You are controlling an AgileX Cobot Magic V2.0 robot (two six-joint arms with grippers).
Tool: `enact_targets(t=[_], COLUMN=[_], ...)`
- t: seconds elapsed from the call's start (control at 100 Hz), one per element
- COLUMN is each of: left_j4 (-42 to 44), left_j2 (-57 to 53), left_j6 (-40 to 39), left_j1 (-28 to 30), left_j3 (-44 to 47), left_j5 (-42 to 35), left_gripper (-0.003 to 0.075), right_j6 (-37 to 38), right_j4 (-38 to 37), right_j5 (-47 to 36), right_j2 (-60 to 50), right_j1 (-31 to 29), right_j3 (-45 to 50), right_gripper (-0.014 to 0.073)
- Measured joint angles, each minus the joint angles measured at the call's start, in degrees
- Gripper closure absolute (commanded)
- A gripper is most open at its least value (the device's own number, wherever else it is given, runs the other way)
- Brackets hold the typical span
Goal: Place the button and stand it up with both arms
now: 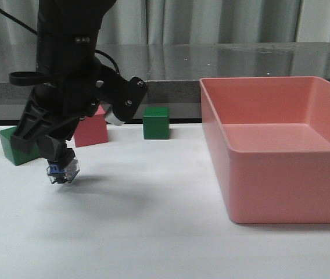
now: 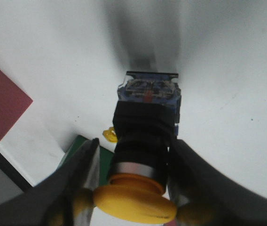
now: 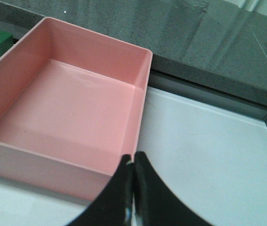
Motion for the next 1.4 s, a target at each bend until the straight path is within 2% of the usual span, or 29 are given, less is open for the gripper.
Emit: enact_targets(t=[0.05, 0.13, 0.4, 0.71, 0.81, 1.01, 1.24, 1.4], left_j4=[-0.1, -0.4, -0.4, -0.7, -2.1, -11.0, -27.0, -34.2], left_j2=[0.0, 0.0, 0.0, -4.8, -8.3, -16.6, -26.7, -35.1], left_j6=[0.0, 0.0, 0.0, 0.0, -1.1, -4.2, -11.8, -13.2], left_j1=[0.0, 0.0, 0.0, 0.5, 2.0, 7.9, 19.1, 23.9], left_j3=[0.0, 0.0, 0.0, -0.1, -0.1, -0.1, 0.0, 5.0], left_j5=[0.0, 0.1, 0.2, 6.6, 7.5, 8.1, 1.8, -9.3], left_gripper=[0.033, 0.0287, 0.0288, 0.0295, 0.0387, 0.0738, 0.074, 0.074], right_j6=[0.0, 0.0, 0.0, 0.0, 0.0, 0.0, 0.0, 0.0], right_j4=[0.0, 0.0, 0.0, 0.0, 0.0, 0.0, 0.0, 0.0], right_j5=[0.0, 0.0, 0.0, 0.0, 0.1, 0.2, 0.3, 0.3], right_j2=[0.0, 0.0, 0.0, 0.0, 0.0, 0.0, 0.0, 0.0], right_j1=[0.0, 0.0, 0.0, 0.0, 0.0, 0.0, 0.0, 0.0], right_j3=[0.0, 0.0, 0.0, 0.0, 0.0, 0.0, 0.0, 0.0], right_gripper=[0.0653, 0.0653, 0.0653, 0.0653, 0.0653, 0.0653, 0.0653, 0.0653])
